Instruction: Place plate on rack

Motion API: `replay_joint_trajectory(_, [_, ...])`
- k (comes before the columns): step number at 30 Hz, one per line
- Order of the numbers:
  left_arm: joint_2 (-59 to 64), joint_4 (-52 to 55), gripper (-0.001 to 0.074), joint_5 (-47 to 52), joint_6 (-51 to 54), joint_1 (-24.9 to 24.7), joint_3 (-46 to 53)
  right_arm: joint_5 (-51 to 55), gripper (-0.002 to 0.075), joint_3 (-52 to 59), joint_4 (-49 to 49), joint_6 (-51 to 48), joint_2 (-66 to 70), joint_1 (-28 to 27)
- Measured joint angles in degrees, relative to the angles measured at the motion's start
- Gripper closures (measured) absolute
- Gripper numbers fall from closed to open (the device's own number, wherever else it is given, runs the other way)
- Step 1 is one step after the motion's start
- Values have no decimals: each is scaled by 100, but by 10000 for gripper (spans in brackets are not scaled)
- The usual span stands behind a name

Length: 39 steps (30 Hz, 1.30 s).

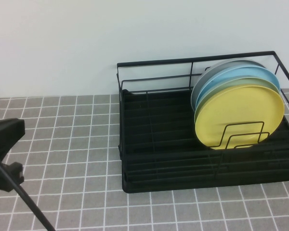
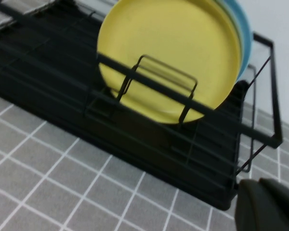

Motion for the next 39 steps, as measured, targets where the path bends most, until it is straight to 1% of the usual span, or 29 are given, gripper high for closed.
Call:
replay_joint_trajectory(3, [-168,312,735,-9,0,0,109,50,726,0,0,0,-38,0])
replay_joint_trajectory(5, [-451,481,735,-112,0,11,360,74,726,0,0,0,-38,0])
replay_joint_trajectory(9, [-1158,522,735,-741,0,211,1130,74,726,0,0,0,-38,0])
replay_joint_trajectory(11, [-1511,502,735,-1221,-28,468,1657,74,726,0,0,0,-38,0])
replay_joint_trajectory(14, [-2046,502,735,-1682,-223,928,2396,74,726,0,0,0,-38,0])
replay_joint_trajectory(20, [-3149,502,735,-1866,-755,1694,3660,74,726,0,0,0,-38,0])
replay_joint_trajectory(23, [-3523,502,735,-1866,-780,1975,4070,74,726,0,0,0,-38,0])
replay_joint_trajectory(26, [-3795,526,735,-1866,-780,2127,4368,74,727,0,0,0,-38,0])
replay_joint_trajectory(30, [-4064,514,735,-1765,-780,2199,4727,74,727,0,0,0,-38,0])
replay_joint_trajectory(32, [-4191,539,735,-1174,-780,2199,4731,74,727,0,0,0,-38,0])
replay_joint_trajectory(33, [-4191,539,735,-1035,-770,2199,4731,74,727,0,0,0,-38,0])
replay_joint_trajectory(37, [-4191,539,735,-1067,-770,2199,4731,74,727,0,0,0,-38,0])
replay_joint_trajectory(38, [-4191,539,735,-1067,-770,2199,4731,74,711,0,0,0,-38,0])
replay_joint_trajectory(39, [-4191,539,735,-1067,-770,2199,4731,74,717,0,0,0,-38,0])
